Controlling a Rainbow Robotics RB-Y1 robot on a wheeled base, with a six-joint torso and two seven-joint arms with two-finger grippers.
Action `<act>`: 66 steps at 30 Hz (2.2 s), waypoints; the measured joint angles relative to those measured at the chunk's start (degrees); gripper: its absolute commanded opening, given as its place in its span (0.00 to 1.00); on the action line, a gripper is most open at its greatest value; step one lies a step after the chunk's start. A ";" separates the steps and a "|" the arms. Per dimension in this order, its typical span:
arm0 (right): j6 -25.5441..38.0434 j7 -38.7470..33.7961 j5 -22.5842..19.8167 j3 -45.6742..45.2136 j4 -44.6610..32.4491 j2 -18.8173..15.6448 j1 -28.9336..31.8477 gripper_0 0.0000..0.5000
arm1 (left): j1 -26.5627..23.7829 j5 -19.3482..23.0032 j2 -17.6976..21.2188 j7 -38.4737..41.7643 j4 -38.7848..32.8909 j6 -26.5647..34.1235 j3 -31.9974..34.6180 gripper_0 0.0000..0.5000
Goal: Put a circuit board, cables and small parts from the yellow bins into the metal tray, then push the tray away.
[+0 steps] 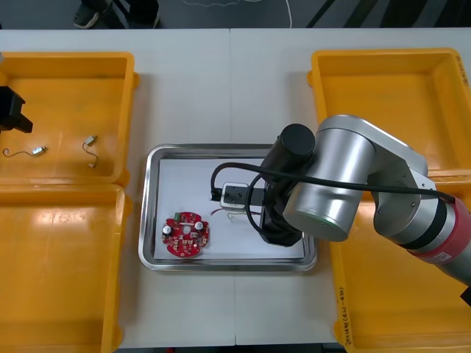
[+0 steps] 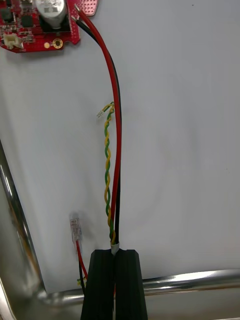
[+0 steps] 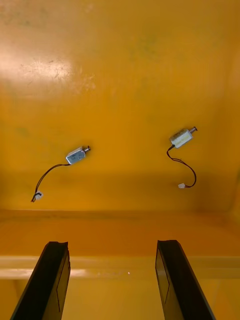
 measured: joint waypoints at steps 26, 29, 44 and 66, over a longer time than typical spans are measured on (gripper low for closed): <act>-4.02 9.26 0.74 3.77 6.29 1.41 -0.15 0.38 | -5.60 -1.22 1.55 -15.29 20.77 -17.38 -7.64 1.00; -4.02 9.26 0.74 3.77 6.29 1.41 -0.15 0.77 | -5.60 -1.12 1.56 -16.07 21.98 -18.43 -8.87 1.00; -4.03 9.26 0.74 3.77 6.30 1.41 -0.32 1.00 | -5.61 2.75 1.57 -16.07 28.59 -24.81 -15.55 1.00; 7.70 9.26 -4.23 -11.91 6.31 1.41 -4.04 1.00 | -5.50 4.97 1.57 -16.07 32.33 -30.14 -17.99 1.00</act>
